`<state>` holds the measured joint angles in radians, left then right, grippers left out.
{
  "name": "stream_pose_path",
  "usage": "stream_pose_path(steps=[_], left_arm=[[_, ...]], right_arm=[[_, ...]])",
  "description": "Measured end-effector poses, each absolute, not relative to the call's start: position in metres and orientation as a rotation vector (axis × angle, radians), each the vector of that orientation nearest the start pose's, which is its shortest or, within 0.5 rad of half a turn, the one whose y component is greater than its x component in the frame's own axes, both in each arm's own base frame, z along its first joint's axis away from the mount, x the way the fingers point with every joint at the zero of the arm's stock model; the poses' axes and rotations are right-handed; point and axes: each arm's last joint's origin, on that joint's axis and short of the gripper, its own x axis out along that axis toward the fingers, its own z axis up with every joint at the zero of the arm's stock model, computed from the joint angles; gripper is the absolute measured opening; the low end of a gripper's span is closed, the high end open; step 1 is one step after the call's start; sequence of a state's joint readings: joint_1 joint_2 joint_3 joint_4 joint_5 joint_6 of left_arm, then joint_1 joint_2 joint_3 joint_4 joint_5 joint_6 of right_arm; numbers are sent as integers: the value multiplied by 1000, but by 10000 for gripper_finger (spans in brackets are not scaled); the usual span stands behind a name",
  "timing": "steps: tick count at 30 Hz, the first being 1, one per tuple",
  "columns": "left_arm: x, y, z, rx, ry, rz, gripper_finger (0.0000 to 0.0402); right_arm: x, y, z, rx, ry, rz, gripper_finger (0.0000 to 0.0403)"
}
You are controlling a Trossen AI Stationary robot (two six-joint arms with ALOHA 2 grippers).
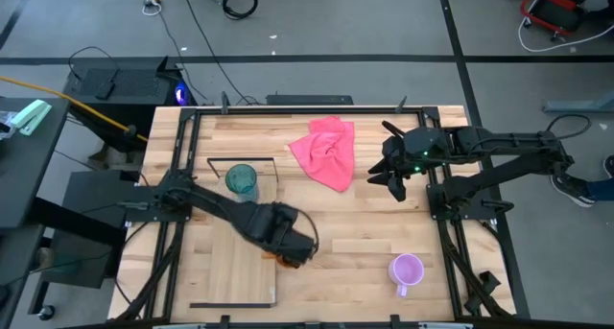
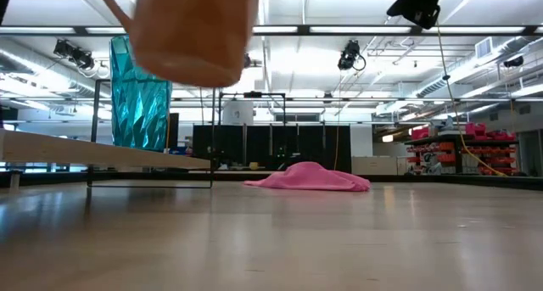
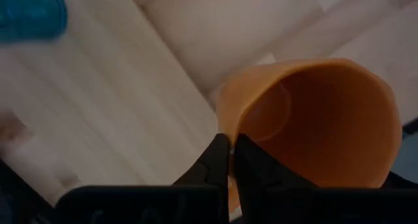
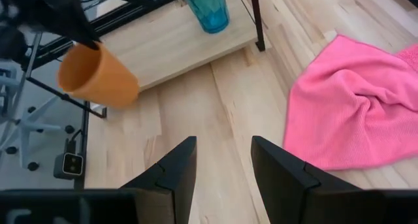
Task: Stack small to large cups/mugs on shelf
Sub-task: Put the orange cup on the shelf
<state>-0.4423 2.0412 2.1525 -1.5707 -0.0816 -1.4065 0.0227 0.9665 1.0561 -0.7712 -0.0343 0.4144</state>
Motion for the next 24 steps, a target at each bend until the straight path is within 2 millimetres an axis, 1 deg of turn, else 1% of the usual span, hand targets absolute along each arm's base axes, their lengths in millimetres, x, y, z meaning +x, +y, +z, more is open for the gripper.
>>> stream_pose_path(steps=[4, 7, 14, 17, 24], left_arm=[[335, -177, 342, -844, 1265, 721, 15], [328, -181, 349, -876, 1236, 731, 15], [326, -180, 352, -861, 1233, 712, 15], [325, -182, 352, -932, 1229, 756, 15], [307, -207, 354, -968, 1241, 750, 15]], right_arm=[[184, 5, 341, 387, 683, -82, 153], [184, 5, 341, 379, 683, -79, 153], [184, 5, 341, 378, 683, -78, 153], [184, 5, 341, 378, 684, -78, 153], [185, 5, 341, 375, 680, -77, 153]])
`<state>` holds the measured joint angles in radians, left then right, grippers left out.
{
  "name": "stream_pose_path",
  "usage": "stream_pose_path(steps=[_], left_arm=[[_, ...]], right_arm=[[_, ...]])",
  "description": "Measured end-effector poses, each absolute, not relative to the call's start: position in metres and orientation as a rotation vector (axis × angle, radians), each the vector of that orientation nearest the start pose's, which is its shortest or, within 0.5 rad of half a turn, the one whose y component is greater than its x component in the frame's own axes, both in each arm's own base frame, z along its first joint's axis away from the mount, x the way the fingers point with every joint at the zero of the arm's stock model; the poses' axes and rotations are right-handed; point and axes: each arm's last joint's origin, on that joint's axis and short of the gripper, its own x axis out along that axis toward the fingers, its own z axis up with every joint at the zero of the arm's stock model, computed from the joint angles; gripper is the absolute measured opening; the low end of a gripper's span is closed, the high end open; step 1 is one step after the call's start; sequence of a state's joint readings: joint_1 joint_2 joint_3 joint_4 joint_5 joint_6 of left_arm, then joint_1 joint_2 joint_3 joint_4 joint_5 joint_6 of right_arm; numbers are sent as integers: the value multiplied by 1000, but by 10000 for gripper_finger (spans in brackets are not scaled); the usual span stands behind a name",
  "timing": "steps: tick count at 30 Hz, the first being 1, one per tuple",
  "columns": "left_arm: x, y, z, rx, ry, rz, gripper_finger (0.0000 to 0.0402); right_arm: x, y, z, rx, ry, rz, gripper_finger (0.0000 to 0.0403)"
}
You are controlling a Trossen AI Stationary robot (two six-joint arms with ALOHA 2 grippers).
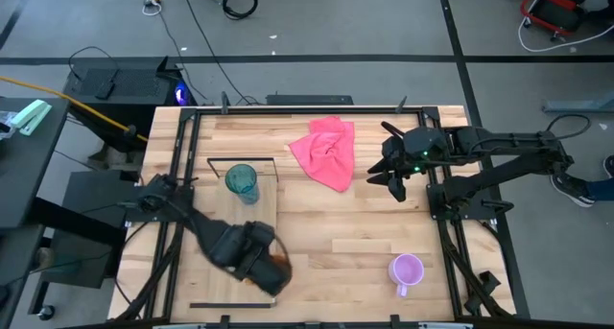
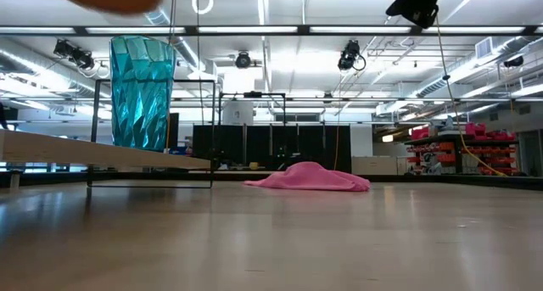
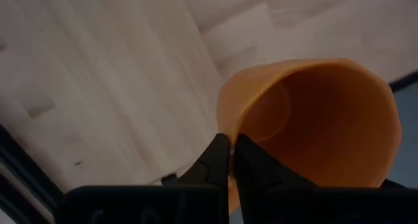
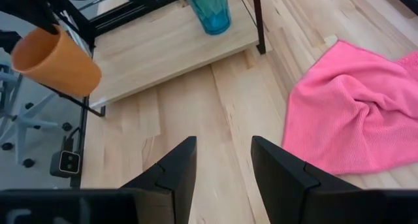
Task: Stack small to large cups/mugs on shelf
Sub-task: Put the orange cup on the shelf
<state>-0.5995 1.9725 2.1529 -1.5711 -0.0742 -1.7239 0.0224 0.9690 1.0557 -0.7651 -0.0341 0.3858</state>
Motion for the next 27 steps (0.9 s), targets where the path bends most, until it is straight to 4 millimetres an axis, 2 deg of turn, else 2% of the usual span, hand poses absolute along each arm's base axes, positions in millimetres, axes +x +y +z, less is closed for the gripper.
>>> stream_pose_path(steps=[7, 11, 17, 27], left_arm=[[290, -214, 369, -1021, 1160, 758, 15], [284, -205, 381, -1015, 1121, 726, 15], [289, -173, 396, -944, 1030, 694, 15], [300, -112, 413, -830, 1000, 651, 15]], right_arm=[[189, 5, 344, 353, 639, -79, 153], [193, 5, 343, 349, 640, -80, 153], [198, 5, 340, 348, 644, -81, 153], [200, 5, 340, 358, 637, -83, 153]])
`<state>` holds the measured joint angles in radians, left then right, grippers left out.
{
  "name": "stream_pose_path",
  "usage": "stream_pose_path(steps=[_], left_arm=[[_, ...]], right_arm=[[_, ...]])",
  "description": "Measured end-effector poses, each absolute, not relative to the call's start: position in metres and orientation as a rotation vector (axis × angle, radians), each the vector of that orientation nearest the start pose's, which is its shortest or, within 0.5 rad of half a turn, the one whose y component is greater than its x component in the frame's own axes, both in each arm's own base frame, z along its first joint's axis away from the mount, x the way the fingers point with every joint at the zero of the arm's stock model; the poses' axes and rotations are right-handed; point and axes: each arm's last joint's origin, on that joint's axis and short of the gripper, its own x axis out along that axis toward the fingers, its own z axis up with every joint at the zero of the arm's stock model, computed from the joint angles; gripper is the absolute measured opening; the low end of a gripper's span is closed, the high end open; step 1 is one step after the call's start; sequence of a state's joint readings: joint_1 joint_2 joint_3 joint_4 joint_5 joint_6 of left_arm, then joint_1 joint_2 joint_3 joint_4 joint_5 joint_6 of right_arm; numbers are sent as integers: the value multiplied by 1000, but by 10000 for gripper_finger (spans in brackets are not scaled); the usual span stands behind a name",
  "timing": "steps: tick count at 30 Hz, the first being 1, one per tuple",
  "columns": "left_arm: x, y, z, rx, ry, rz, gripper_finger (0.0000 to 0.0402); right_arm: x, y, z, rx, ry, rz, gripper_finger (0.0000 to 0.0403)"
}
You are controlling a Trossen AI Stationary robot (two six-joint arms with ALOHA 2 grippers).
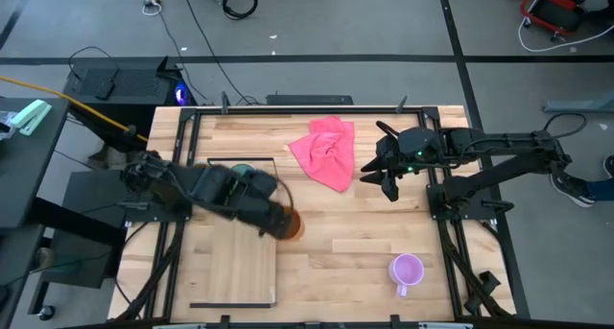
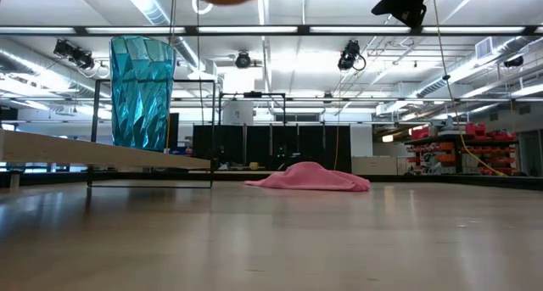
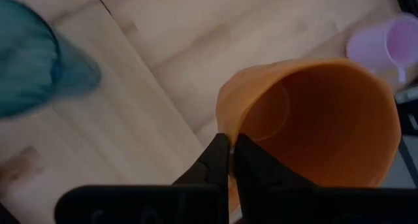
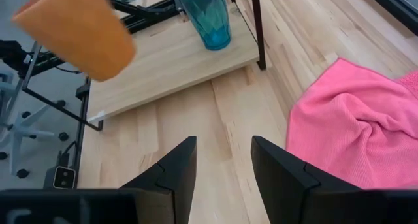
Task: Stack small to large cups/mugs on shelf
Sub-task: Put the orange cup on the shelf
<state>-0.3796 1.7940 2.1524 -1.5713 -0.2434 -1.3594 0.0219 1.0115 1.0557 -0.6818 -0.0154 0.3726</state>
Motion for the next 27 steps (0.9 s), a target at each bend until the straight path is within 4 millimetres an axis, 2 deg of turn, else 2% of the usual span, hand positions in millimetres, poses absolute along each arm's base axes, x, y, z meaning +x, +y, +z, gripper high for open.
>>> stream_pose_path(steps=[4, 9, 13, 20, 27], left_arm=[[304, -96, 415, -796, 994, 654, 15], [293, -93, 425, -817, 977, 628, 15], [277, -98, 437, -887, 956, 597, 15], [238, -110, 460, -921, 981, 426, 15], [196, -105, 485, -869, 756, 432, 15]], right_arm=[[199, 5, 340, 372, 639, -88, 153], [199, 5, 340, 374, 642, -89, 153], [199, 5, 340, 374, 642, -89, 153], [200, 5, 340, 356, 637, -82, 153], [200, 5, 341, 356, 633, -82, 153]])
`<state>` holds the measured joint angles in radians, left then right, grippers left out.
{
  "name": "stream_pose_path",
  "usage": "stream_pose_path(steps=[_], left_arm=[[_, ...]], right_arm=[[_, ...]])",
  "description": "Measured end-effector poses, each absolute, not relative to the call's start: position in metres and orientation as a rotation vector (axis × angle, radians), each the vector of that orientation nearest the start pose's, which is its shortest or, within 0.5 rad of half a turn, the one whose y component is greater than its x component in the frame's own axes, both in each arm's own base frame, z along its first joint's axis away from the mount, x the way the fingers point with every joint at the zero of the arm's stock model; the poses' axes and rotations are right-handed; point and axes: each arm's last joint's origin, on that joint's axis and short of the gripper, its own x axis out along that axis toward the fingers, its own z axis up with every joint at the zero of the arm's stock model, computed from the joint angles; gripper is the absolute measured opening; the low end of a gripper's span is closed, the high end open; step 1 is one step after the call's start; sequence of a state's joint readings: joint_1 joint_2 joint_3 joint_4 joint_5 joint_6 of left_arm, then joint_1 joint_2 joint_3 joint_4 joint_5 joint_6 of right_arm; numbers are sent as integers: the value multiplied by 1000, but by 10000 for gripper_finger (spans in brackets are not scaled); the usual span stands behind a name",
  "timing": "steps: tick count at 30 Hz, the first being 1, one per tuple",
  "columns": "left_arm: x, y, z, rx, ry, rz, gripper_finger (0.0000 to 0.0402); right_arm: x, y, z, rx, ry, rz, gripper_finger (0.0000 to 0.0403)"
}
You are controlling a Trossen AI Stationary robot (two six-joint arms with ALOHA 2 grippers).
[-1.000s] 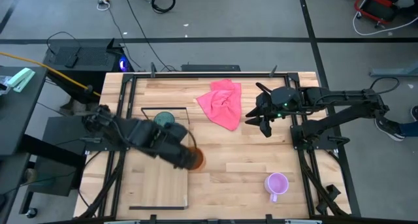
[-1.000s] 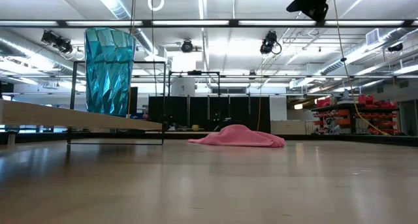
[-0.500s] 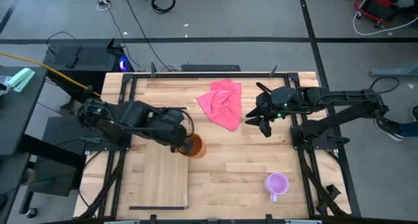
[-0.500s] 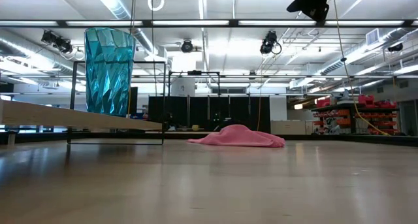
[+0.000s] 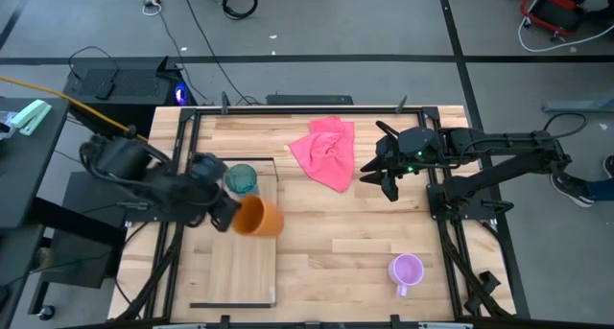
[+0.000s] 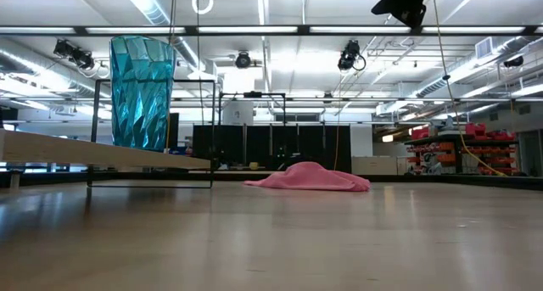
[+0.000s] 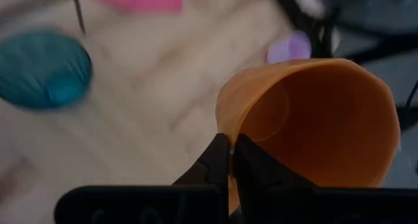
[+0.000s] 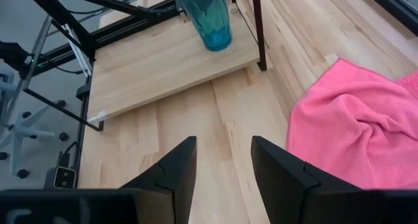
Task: Stack small to large cups/mugs on shelf
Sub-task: Put the orange cup on the shelf
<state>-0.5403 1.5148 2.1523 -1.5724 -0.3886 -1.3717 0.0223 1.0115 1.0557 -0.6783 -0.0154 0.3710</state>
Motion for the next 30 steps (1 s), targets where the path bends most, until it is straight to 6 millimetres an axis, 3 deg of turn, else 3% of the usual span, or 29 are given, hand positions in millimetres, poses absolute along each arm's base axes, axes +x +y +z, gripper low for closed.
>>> stream_pose_path(steps=[4, 8, 14, 22, 30], left_arm=[[183, -97, 494, -812, 631, 462, 15], [183, -94, 491, -779, 628, 478, 15], [190, -96, 452, -779, 823, 532, 15], [175, -96, 412, -952, 812, 528, 15], [174, -97, 366, -948, 1014, 662, 15]], right_arm=[[201, 5, 342, 357, 615, -78, 153], [202, 5, 344, 364, 596, -77, 153], [202, 5, 344, 376, 592, -80, 143], [202, 5, 344, 385, 592, -82, 121], [202, 5, 344, 387, 592, -83, 110]])
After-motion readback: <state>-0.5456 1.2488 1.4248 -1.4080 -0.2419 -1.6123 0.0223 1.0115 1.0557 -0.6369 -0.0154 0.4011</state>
